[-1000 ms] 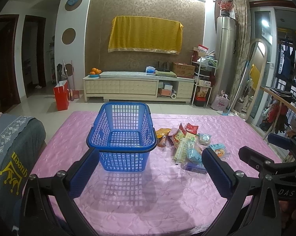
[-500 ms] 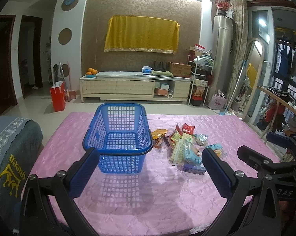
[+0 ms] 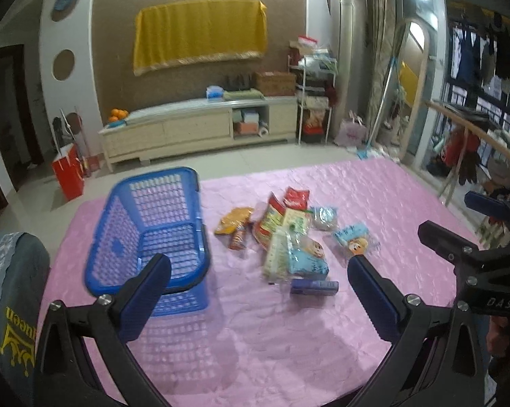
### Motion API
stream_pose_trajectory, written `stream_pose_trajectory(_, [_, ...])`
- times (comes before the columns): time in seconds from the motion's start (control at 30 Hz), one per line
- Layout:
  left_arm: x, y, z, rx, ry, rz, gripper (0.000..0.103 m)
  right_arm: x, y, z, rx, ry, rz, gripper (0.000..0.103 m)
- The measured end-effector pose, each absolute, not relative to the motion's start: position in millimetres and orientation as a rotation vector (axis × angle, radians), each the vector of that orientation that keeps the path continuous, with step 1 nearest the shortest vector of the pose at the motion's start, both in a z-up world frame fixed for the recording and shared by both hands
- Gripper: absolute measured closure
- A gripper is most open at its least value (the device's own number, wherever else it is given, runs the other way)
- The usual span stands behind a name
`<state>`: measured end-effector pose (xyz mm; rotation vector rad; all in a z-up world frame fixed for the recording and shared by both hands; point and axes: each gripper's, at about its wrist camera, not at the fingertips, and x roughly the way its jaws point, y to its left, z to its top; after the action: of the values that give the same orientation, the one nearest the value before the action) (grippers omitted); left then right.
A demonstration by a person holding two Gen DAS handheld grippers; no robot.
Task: Organize snacks
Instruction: 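Move the left tool to the blue-labelled bread pack and close on it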
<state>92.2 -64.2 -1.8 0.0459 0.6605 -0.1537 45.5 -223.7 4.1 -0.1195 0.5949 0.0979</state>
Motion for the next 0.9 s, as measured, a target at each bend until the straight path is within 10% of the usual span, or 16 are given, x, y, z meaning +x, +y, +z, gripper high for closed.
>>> stream_pose_trajectory(0.9, [247.2, -180.2, -131.8, 0.271, 1.058, -0.228, 0.000, 169.7, -323.3, -108.3, 0.026, 0.995, 0.003, 0.000])
